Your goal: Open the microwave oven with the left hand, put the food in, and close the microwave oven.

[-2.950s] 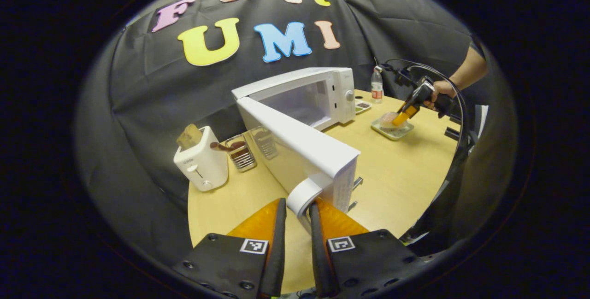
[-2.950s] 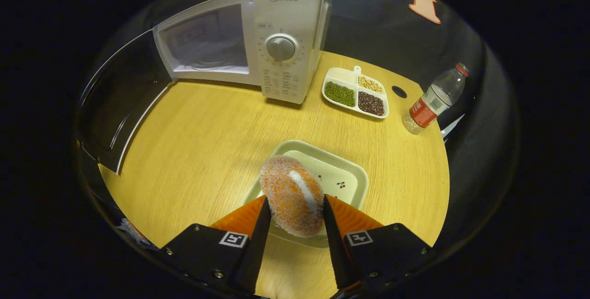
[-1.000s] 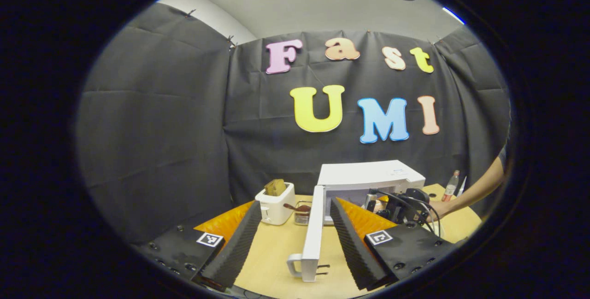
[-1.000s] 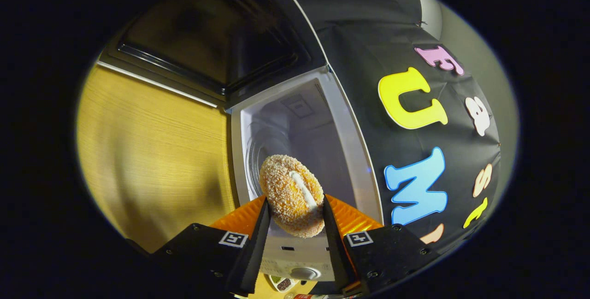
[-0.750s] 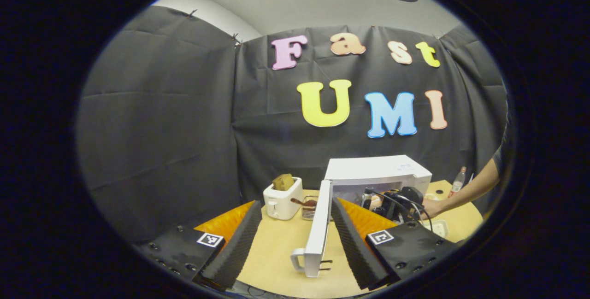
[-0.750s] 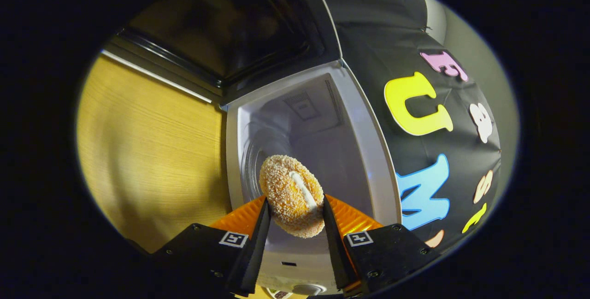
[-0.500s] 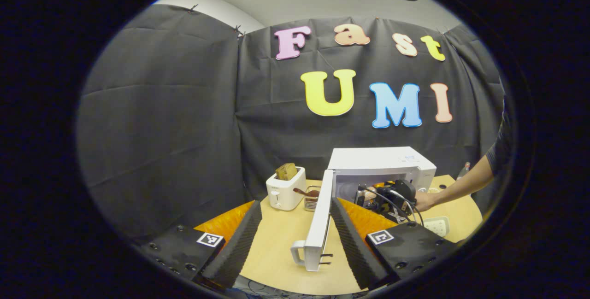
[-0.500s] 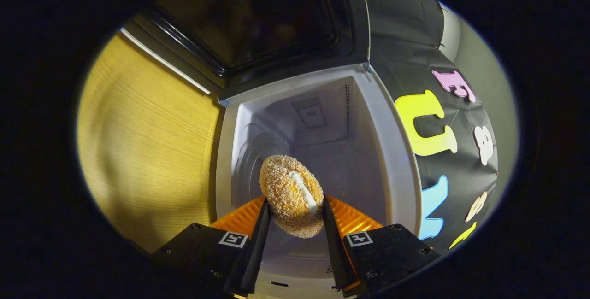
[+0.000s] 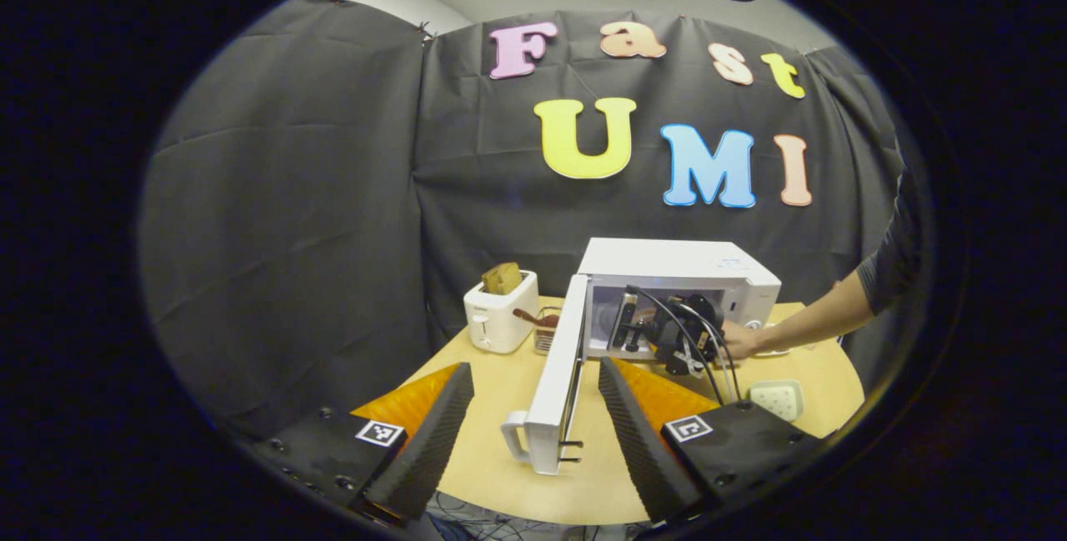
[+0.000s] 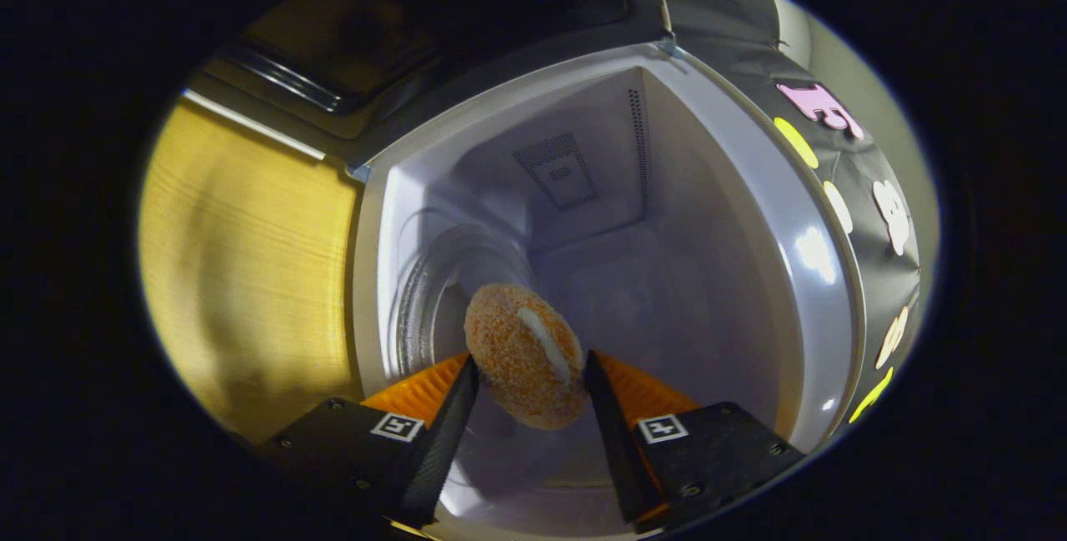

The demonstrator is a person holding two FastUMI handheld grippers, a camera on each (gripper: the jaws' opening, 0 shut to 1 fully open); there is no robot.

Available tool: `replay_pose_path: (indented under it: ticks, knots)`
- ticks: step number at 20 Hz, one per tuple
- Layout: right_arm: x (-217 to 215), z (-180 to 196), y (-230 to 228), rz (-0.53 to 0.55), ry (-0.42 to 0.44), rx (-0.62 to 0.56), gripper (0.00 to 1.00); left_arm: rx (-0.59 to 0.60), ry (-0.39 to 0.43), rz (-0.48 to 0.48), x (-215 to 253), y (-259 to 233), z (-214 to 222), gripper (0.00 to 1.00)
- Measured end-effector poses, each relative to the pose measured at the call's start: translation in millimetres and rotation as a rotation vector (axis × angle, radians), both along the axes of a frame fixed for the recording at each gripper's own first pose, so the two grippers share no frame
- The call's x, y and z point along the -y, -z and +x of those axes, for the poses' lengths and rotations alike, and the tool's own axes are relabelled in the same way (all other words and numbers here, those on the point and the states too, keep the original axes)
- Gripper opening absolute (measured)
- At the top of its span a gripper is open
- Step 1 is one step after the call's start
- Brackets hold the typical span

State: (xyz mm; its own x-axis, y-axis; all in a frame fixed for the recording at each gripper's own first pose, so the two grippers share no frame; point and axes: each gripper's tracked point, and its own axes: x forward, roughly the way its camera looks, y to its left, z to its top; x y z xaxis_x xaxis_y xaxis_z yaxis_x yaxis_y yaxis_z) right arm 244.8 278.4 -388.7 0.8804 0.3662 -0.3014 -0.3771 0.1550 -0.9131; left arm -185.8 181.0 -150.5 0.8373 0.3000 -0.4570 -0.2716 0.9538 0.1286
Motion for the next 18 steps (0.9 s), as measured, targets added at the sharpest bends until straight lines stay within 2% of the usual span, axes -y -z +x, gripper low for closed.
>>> replay_pose_path:
  ticks: [2,5,9,14,18]
  knots:
    - [-3,-4,5,0.002,-0.01,-0.038,0.97,0.011,0.0,-0.008,-1,-1,2,0.98]
    - [4,-20,7,0.01,-0.008,-0.093,0.98,0.029,-0.007,-0.013,-9,-3,4,0.98]
    - [17,-53,-13,0.121,0.02,-0.152,0.98,0.054,0.014,-0.024,-12,-7,5,0.98]
    - [44,-106,-43,0.321,0.095,-0.241,0.98,0.126,0.111,-0.08,9,-14,24,0.96]
    - [69,-144,-93,0.564,0.194,-0.277,0.98,0.159,0.214,-0.122,28,-12,49,0.96]
